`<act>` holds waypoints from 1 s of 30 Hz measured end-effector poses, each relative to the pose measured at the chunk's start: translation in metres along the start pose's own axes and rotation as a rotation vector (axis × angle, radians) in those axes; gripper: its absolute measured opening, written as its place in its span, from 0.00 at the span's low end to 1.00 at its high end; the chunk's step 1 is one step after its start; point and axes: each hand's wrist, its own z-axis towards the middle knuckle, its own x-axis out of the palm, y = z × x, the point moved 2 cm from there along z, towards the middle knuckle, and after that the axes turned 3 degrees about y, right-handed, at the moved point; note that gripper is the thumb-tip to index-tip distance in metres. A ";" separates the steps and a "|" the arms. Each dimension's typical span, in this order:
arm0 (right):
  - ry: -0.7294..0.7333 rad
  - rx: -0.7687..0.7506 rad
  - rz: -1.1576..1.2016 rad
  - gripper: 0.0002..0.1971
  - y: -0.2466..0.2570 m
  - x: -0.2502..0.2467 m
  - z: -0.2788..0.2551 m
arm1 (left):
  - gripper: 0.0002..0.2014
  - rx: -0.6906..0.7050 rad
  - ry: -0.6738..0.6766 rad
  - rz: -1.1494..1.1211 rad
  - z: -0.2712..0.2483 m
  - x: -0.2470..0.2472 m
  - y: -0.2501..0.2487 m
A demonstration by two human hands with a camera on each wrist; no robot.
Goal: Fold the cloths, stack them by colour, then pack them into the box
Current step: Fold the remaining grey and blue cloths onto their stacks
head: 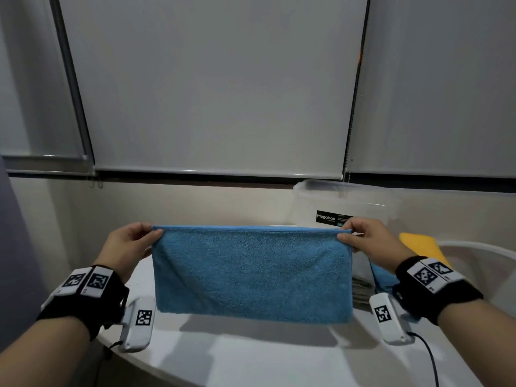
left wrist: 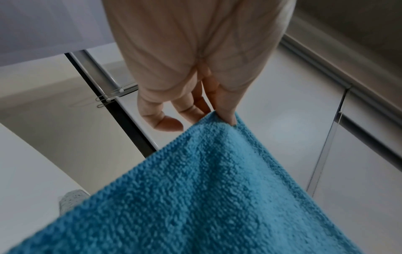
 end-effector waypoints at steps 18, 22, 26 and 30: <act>0.232 0.091 0.111 0.07 0.003 -0.012 -0.043 | 0.08 -0.088 0.129 -0.026 -0.014 -0.006 0.010; 0.267 0.151 0.140 0.10 0.004 -0.015 -0.046 | 0.06 -0.156 0.265 -0.076 -0.023 -0.017 -0.003; 0.361 0.288 -0.271 0.16 -0.007 0.006 -0.036 | 0.07 -0.304 0.281 0.067 -0.019 -0.022 0.013; 0.444 0.425 -0.460 0.18 -0.033 0.055 -0.023 | 0.08 -0.398 0.214 0.441 -0.012 -0.008 0.062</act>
